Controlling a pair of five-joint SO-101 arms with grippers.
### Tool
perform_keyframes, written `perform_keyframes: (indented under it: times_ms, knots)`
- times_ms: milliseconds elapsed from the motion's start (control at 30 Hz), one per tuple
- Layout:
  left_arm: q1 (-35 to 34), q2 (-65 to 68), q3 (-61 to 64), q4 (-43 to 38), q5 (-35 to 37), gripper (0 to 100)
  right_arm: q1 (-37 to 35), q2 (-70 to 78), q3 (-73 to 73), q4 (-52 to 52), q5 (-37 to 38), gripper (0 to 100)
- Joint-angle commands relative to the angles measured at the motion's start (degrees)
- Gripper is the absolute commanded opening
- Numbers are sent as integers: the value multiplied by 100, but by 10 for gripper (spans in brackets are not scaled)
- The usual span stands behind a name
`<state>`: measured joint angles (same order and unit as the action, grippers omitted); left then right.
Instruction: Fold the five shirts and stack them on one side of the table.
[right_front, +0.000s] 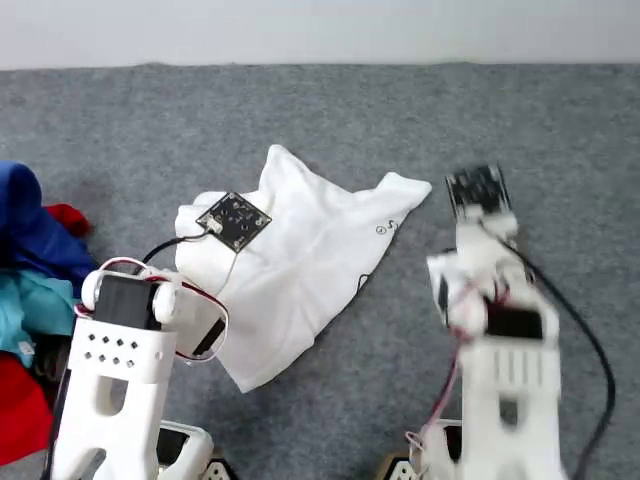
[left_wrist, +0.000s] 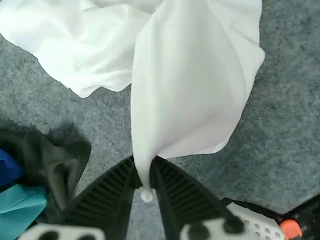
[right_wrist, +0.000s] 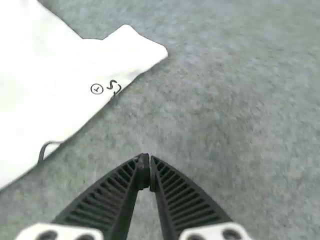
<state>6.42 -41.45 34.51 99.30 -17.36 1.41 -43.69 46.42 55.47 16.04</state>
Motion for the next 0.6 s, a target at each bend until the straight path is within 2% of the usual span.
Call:
perform_keyframes:
  times_ms: [0,167,567]
  knots:
    - [26,-141,-40,97,-114,13,-163,1859,-1538,-57,-105,10]
    - [26,-141,-31,9,-176,13,-207,3644,-3244,-48,-527,10]
    - [18,-114,-31,-264,-167,13,-620,6686,-6664,813,-554,14]
